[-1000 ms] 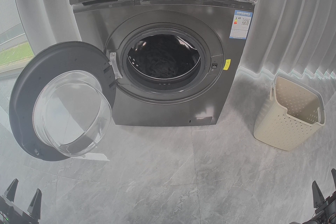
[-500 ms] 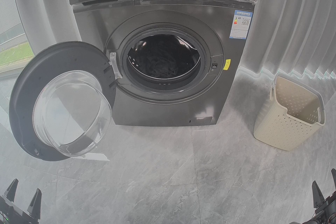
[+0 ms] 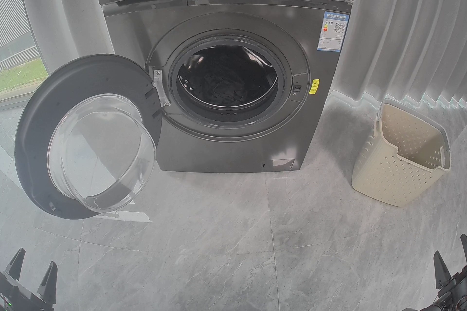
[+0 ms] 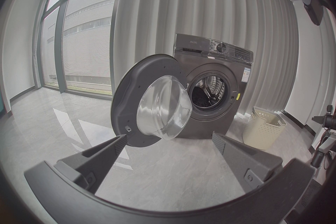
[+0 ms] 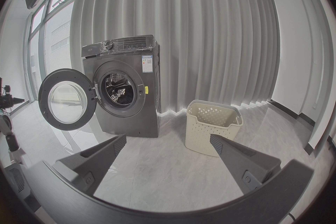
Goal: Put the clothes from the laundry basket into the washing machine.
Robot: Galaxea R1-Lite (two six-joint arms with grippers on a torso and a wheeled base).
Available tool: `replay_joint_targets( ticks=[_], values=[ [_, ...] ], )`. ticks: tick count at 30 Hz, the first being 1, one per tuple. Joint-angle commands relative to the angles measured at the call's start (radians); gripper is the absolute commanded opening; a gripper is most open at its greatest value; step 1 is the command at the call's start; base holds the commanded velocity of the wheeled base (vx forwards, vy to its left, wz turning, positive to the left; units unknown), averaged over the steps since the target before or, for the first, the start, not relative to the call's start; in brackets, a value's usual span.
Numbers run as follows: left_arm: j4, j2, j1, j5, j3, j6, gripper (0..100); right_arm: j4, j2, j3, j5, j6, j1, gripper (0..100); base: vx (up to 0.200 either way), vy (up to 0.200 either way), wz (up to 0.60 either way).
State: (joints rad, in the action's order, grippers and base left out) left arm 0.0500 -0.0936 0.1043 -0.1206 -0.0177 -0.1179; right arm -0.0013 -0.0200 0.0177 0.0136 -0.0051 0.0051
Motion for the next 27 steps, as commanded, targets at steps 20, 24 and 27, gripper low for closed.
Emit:
replay_joint_targets(
  ticks=[20,24,27],
  values=[
    [-0.045,0.089,-0.109,0.104,0.016,0.089,100,0.0,-0.001,-0.018,0.0,-0.001,0.001,100,0.0,0.0,0.0],
    [-0.045,0.089,-0.109,0.104,0.016,0.087,100,0.0,-0.001,-0.018,0.0,0.001,0.001,100,0.0,0.0,0.0],
    [-0.045,0.089,-0.109,0.104,0.018,0.087,100,0.0,-0.001,-0.018,0.0,0.001,0.001,100,0.2,0.0,0.0]
  ],
)
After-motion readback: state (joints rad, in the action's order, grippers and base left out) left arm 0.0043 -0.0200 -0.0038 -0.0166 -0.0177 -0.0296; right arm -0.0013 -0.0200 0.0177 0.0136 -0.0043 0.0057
